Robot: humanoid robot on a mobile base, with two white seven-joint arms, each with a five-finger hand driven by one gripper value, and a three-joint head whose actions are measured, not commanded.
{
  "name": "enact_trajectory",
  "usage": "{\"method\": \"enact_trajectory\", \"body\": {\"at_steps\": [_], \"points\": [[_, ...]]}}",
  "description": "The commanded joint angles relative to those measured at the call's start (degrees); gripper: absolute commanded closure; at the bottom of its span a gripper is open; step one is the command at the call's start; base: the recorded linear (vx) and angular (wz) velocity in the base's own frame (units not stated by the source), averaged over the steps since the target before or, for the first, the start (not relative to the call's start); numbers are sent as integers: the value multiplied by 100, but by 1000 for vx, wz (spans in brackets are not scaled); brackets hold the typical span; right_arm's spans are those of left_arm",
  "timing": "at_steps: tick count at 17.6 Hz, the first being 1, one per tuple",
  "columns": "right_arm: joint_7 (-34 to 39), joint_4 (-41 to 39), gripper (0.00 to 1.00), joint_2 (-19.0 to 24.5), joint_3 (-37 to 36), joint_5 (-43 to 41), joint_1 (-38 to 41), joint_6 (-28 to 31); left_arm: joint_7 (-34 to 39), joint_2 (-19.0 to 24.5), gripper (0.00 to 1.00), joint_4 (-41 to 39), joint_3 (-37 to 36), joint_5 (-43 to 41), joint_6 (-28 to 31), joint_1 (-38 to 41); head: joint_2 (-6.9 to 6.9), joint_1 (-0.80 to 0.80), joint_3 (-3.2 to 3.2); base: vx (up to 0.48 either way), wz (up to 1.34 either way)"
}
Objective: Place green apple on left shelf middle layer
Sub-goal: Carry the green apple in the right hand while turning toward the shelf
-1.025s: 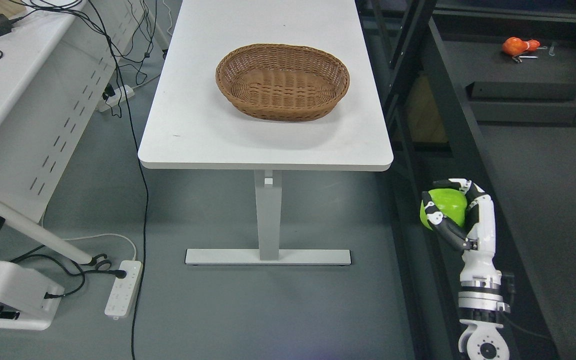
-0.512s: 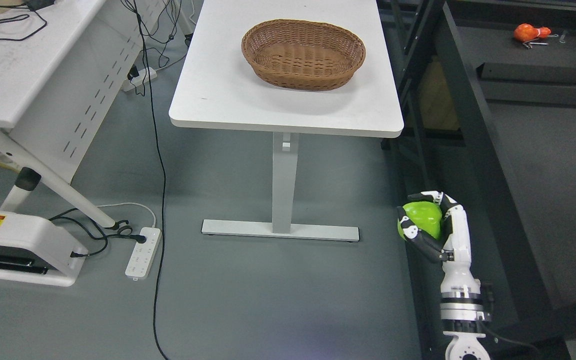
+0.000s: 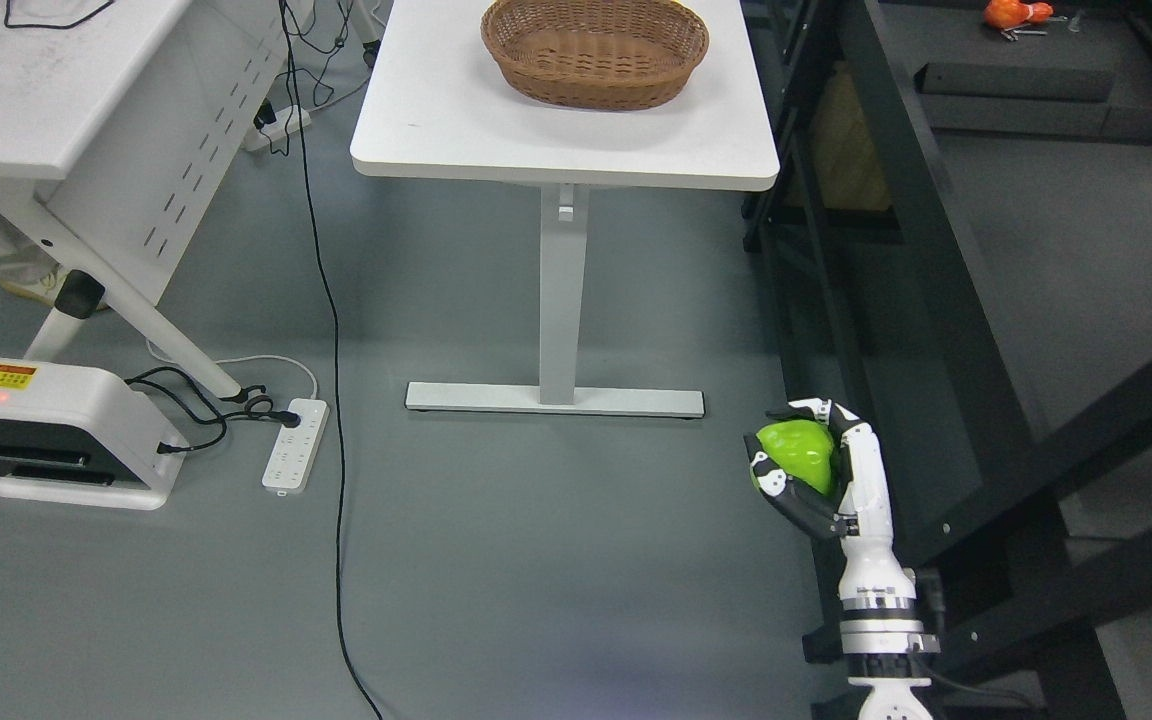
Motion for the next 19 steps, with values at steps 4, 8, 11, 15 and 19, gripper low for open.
{"method": "enact_trajectory", "body": {"at_steps": [4,8,11,15,19], "points": [[-2,-6,100,-34,265,82,4,5,-5,100,0,0,0,-2,-3,-123,0,0,0,-270,-328],[-2,3,100,-34,379,82,13,5,-5,100,0,0,0,-2,-3,-123,0,0,0,-243,-578],[-2,-6,100,-34,397,82,4,5,-5,100,0,0,0,-2,-3,-123,0,0,0,-185,-880],[-2,-6,100,-34,405,82,13,5,-5,100,0,0,0,-2,-3,-123,0,0,0,-126,-1036],[-10,-6,100,-34,406,82,22,5,-5,100,0,0,0,-2,-3,-123,0,0,0,-63,-1107]]}}
